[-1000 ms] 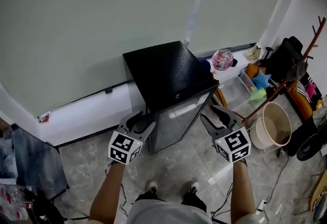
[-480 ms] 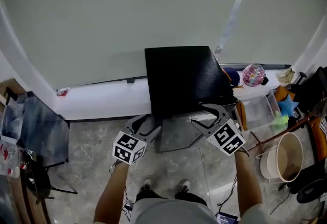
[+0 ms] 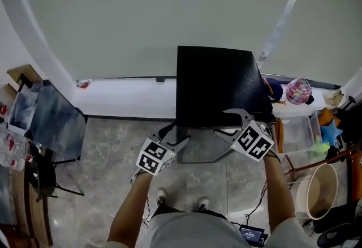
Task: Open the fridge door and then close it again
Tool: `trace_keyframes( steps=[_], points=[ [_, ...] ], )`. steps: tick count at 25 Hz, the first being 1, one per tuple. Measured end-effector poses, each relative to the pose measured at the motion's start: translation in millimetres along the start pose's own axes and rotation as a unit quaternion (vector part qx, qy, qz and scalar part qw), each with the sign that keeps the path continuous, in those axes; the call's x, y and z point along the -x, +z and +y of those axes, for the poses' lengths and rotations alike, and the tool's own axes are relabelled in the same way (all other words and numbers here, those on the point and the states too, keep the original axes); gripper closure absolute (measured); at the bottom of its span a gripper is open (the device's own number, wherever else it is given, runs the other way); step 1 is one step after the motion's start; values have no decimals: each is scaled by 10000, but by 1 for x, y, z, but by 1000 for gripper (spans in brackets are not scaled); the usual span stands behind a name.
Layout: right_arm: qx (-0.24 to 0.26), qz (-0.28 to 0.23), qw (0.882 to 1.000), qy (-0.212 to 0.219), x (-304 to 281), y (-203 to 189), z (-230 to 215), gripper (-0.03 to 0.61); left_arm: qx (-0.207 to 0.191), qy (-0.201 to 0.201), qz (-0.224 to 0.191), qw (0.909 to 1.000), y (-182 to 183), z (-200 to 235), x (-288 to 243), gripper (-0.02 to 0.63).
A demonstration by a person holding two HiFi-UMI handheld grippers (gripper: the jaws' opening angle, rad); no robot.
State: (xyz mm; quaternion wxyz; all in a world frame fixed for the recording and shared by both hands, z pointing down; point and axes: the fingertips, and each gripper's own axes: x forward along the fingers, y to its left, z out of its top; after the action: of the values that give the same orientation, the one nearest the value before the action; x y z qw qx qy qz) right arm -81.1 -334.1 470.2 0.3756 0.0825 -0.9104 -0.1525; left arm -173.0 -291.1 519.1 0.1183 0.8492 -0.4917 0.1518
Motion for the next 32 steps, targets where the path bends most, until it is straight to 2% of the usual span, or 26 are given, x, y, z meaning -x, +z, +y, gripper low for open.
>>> trace_keyframes(
  steps=[5,10,14,16,32],
  points=[
    [262,201,9992,213,-14,6,9,331,-55,-36,60,10000,-9,8,-3,347],
    [330,309,9989,80,-20,0,9,333,-127,-62,123,9998,-15,11,-13,344],
    [390,266,9989,-35,-21,-1,4,362,22,60,-4,10000,-13,15,-14,345],
    [370,283,9989,6,-21,-2,3,362,142,94,-53,9998,-13,16,-15,365],
    [470,228,9985,135,-18,-2,4,376,465,409,6,9981,-12,13,-13,382]
  ],
)
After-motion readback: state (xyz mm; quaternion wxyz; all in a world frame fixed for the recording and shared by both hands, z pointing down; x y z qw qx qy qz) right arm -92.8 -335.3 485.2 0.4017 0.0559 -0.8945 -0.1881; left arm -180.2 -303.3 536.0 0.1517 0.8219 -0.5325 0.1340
